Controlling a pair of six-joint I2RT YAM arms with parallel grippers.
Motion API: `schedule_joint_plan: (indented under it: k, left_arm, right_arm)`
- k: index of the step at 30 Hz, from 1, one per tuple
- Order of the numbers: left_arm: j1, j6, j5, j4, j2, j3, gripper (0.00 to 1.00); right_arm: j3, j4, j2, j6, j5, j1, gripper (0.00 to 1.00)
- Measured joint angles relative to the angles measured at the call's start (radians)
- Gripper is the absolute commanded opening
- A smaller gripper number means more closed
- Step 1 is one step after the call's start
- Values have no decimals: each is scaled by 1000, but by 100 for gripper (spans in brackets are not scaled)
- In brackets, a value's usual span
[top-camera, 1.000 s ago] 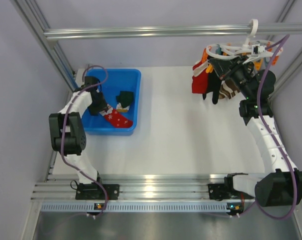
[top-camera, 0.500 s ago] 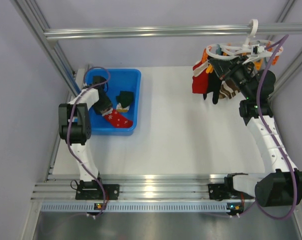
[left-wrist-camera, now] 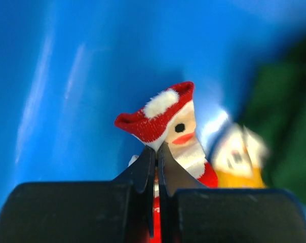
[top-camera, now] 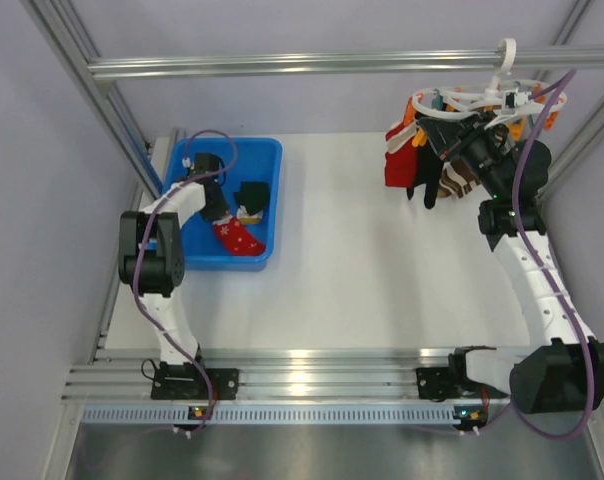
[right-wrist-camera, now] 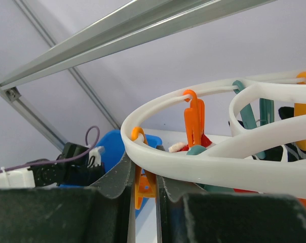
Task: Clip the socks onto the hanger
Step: Pick up the sock from the bin, then clamp the sock onto the hanger.
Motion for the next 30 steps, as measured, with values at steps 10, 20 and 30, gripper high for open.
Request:
schedule_joint_plan:
  k: [10, 20, 30]
  left_arm:
    - [-61, 371, 89, 291, -475, -341, 0]
    - [-54, 762, 508, 537, -926, -608, 0]
    - [-182, 887, 987, 752, -783, -424, 0]
  right_arm:
    - [0, 2, 0, 0, -1, 0, 0]
    - [0, 10, 0, 3, -1, 0, 0]
    - [0, 27, 2, 21, -6, 0, 0]
